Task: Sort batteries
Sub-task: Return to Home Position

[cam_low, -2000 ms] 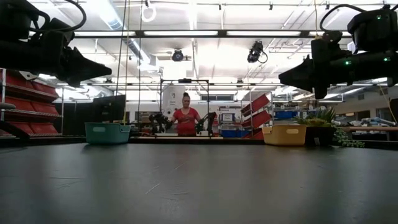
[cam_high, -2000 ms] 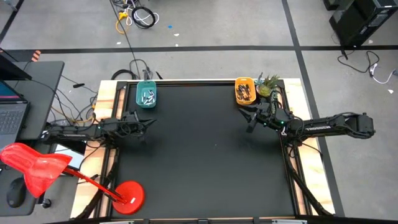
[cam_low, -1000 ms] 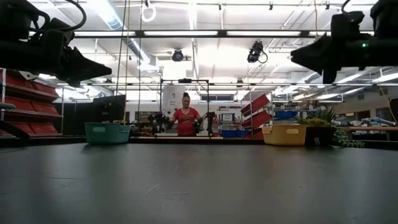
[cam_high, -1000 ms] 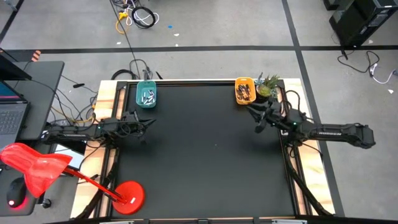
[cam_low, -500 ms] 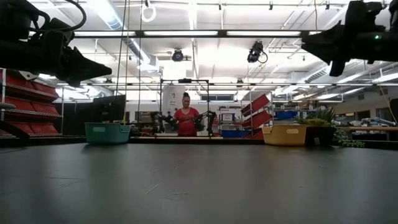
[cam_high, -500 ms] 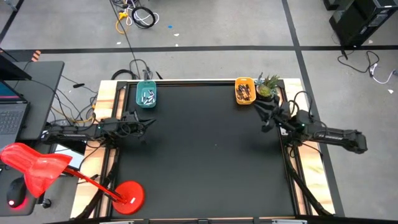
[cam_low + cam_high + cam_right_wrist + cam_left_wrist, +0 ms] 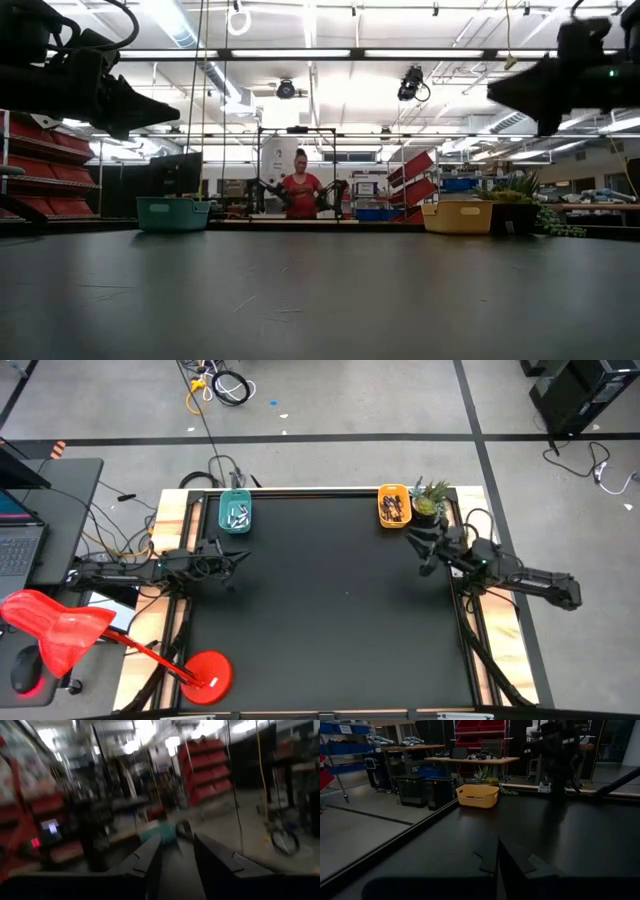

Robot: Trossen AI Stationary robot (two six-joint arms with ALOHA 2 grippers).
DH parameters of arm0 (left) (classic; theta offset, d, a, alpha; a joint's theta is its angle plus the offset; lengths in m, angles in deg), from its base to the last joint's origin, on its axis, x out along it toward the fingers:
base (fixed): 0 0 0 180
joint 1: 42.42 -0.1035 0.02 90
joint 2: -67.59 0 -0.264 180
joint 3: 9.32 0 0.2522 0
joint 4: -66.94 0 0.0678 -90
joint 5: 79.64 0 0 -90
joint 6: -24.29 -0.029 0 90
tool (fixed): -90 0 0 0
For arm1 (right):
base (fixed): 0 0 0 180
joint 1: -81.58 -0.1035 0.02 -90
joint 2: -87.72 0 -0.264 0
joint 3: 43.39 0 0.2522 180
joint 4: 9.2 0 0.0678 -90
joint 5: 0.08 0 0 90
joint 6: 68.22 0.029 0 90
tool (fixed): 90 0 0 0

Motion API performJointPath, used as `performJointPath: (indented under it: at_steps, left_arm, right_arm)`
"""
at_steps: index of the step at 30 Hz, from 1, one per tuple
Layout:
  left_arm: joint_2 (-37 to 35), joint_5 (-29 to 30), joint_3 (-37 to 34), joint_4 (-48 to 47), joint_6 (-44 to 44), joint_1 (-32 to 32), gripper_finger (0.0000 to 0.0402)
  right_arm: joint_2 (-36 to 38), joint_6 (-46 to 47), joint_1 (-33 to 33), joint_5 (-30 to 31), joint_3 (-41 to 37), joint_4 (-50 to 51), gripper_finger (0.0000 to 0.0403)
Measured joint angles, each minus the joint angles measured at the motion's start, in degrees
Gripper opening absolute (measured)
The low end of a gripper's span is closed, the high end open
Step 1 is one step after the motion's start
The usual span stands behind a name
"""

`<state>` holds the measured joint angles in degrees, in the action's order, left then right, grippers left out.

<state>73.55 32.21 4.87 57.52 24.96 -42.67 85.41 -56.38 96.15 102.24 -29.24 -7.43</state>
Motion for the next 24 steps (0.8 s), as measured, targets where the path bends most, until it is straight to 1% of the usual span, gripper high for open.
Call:
performJointPath:
  at_steps: [3,4,16,24]
  left_arm:
    - [-0.02,0.00,0.00,0.02,0.01,0.00,0.0019]
    - [-0.01,0.00,0.00,0.02,0.01,0.00,0.0019]
    - [0.00,0.00,0.00,0.02,0.00,-0.01,0.0019]
    - [0.00,0.01,0.00,0.02,0.01,-0.01,0.0019]
  right_arm:
    - [1.65,0.00,0.00,0.00,0.00,8.40,0.0122]
    - [2.03,0.04,0.00,-0.20,0.04,9.15,0.0122]
    - [2.07,0.02,-3.14,-0.63,0.02,9.22,0.0123]
    - [1.58,0.02,-3.30,-0.66,0.02,9.16,0.0122]
